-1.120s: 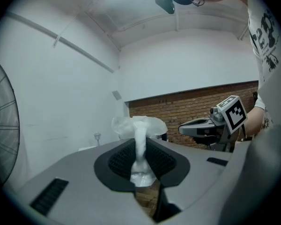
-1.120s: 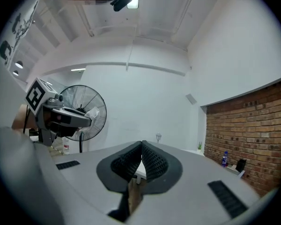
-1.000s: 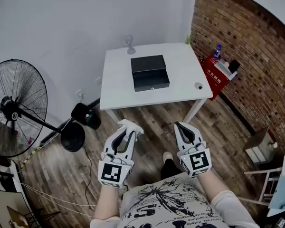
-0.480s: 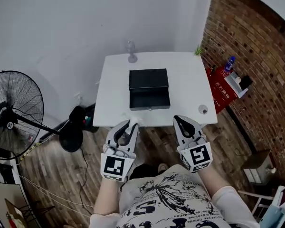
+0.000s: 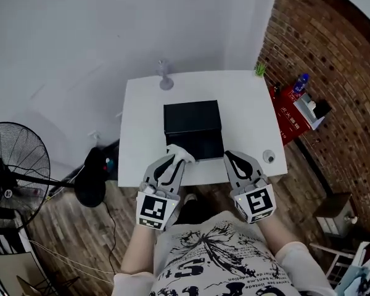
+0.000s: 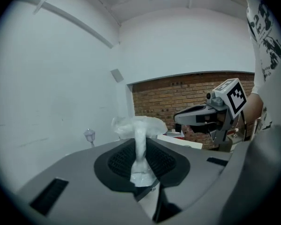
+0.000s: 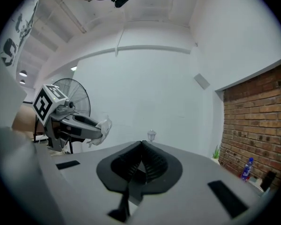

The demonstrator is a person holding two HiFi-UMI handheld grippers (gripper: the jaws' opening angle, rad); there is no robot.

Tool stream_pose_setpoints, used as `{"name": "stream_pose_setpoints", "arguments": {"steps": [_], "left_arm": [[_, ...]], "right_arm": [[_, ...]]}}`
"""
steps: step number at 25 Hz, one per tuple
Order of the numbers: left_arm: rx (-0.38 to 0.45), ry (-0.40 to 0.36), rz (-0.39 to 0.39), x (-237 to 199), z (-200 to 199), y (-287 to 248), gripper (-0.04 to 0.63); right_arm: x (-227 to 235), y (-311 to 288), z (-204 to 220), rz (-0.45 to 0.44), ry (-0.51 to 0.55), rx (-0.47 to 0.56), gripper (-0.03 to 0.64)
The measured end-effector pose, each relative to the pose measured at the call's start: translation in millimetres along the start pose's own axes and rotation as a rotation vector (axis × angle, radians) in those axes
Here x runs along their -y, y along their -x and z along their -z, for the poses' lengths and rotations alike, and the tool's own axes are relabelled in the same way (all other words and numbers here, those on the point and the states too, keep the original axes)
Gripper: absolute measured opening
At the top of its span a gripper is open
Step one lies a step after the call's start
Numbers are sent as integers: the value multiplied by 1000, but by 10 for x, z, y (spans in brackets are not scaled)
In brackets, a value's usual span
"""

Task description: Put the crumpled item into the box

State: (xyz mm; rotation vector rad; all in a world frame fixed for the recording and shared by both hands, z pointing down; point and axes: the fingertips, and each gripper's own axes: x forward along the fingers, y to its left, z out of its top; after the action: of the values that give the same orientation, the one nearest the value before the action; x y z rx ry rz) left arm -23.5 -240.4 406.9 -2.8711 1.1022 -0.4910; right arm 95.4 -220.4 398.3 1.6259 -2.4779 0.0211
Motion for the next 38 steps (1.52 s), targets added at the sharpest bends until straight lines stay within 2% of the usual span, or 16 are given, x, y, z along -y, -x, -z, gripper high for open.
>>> {"name": "stream_pose_setpoints", "arguments": {"steps": [4, 9, 19, 26, 29, 34, 38], "left_arm": [[-76, -5, 86, -241, 210, -489, 77], [-222, -43, 225, -369, 766, -1128, 77], [-457, -127, 463, -187, 1586, -1977, 78], [-618, -195, 623, 44, 2043, -2198, 80], [-652, -216, 639, 83, 2162, -2249, 81], [-666, -219, 638, 138, 2259, -2291, 84], [-679, -167, 623, 150, 2280, -2300, 102]], "right_arm": [[145, -408, 106, 6, -6, -39, 15], [310, -846, 434, 36, -45, -101, 15], [778, -1183, 874, 117, -99, -153, 15], [931, -1193, 1103, 176, -138, -196, 15], [956, -1160, 1177, 189, -147, -212, 15], [968, -1117, 1171, 206, -156, -219, 15], [943, -1076, 1123, 214, -157, -207, 15]]}}
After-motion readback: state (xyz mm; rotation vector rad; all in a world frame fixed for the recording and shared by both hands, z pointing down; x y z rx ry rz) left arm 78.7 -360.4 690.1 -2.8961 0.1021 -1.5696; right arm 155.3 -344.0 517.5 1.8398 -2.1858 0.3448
